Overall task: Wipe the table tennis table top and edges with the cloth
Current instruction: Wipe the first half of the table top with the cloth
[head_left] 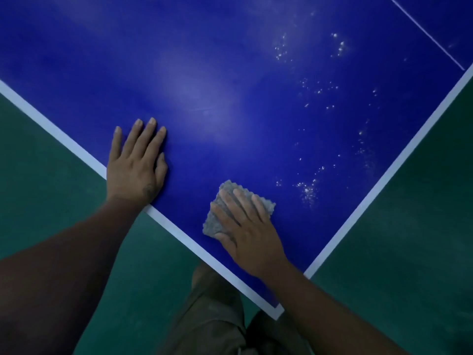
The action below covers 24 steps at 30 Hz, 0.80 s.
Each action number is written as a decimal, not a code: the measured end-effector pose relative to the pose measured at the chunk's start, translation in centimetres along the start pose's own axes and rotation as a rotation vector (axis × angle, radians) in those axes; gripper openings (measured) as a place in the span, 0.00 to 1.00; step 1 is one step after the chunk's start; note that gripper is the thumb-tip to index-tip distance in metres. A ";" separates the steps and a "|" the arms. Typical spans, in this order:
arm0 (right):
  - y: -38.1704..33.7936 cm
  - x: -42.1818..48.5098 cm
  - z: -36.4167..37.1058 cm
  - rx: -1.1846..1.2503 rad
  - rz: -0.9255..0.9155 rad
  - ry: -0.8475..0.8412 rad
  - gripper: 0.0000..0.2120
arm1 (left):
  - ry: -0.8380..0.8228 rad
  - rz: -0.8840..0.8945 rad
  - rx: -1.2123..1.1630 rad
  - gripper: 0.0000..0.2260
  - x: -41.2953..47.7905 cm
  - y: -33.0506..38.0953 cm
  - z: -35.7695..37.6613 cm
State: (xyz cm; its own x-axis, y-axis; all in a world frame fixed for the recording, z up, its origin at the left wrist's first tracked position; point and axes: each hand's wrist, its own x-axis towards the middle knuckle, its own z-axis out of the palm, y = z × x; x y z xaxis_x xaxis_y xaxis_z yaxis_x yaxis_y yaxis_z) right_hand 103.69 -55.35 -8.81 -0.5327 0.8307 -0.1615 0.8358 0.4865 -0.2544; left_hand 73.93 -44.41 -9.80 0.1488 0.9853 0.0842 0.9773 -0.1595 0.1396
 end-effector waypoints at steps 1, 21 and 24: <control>1.6 0.3 -0.4 -0.009 -0.051 -0.007 0.30 | -0.006 -0.037 0.000 0.24 -0.2 0.3 -0.1; 1.8 -2.3 -0.8 -0.093 -0.389 -0.116 0.32 | 0.195 -1.321 -0.872 0.18 -20.7 25.5 1.9; 5.1 -4.3 -1.5 -0.135 -0.575 -0.175 0.30 | 0.188 -1.354 -0.900 0.20 -21.4 26.0 2.1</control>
State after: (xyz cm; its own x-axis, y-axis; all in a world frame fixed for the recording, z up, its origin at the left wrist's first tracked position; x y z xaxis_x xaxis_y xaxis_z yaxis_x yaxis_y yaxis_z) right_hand 110.40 -56.02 -8.01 -0.9074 0.3740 -0.1916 0.4116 0.8828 -0.2263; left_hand 96.50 -69.49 -10.02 -0.7785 0.4178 -0.4685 -0.0358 0.7156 0.6976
